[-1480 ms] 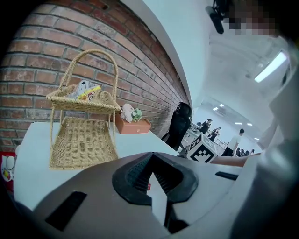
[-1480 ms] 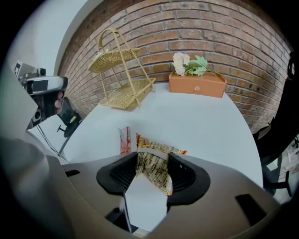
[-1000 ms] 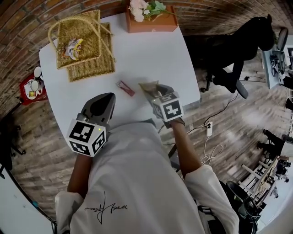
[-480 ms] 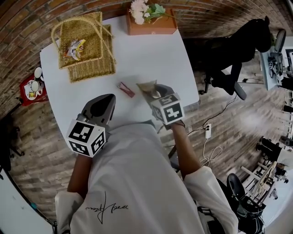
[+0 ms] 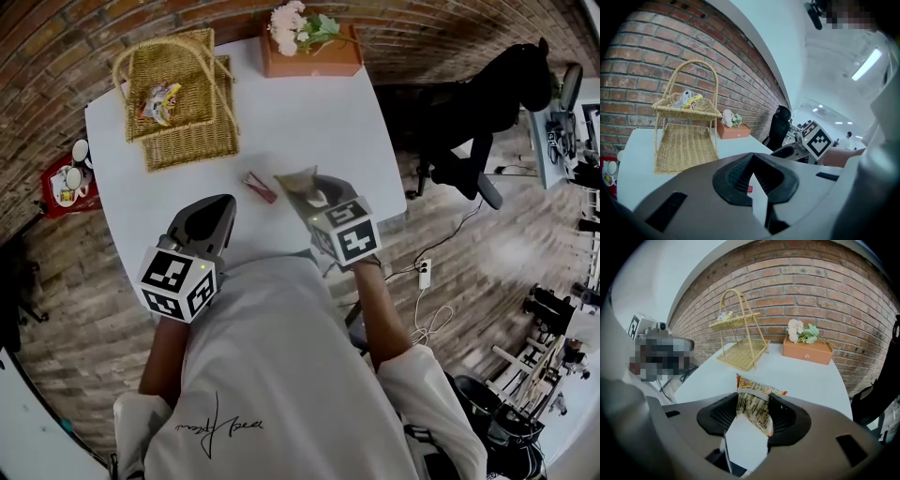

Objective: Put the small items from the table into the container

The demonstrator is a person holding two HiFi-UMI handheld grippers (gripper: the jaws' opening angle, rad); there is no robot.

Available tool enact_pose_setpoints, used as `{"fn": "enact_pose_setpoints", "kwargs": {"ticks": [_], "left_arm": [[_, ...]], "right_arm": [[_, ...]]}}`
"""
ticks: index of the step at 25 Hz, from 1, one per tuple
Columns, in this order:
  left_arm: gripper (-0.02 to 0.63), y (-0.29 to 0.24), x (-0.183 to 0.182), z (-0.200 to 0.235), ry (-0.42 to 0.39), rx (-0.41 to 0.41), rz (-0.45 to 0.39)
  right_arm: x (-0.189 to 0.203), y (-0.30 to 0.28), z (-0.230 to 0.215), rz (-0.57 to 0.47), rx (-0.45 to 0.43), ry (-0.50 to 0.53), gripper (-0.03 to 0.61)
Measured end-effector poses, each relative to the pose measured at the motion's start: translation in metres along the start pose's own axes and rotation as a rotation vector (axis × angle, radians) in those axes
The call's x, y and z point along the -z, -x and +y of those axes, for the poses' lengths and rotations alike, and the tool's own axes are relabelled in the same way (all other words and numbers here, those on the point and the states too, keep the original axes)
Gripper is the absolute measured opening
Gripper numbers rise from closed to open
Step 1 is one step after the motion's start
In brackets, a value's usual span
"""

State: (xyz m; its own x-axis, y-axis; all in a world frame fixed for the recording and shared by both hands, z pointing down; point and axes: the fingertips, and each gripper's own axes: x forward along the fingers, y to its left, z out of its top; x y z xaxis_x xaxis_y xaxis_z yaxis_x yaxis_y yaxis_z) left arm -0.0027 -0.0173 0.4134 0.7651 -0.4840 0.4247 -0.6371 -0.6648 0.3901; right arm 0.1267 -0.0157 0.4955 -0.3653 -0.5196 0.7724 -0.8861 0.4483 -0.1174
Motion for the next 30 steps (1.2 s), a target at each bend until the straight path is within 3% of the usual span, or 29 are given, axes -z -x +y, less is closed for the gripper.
{"fn": "enact_pose_setpoints", "kwargs": {"ticks": [30], "left_arm": [[0.009, 0.029, 0.006, 0.016, 0.018, -0.058, -0.023]], "right_arm": [[-0.055, -0.011, 0.059, -0.066, -0.128, 0.186, 0.221]]}}
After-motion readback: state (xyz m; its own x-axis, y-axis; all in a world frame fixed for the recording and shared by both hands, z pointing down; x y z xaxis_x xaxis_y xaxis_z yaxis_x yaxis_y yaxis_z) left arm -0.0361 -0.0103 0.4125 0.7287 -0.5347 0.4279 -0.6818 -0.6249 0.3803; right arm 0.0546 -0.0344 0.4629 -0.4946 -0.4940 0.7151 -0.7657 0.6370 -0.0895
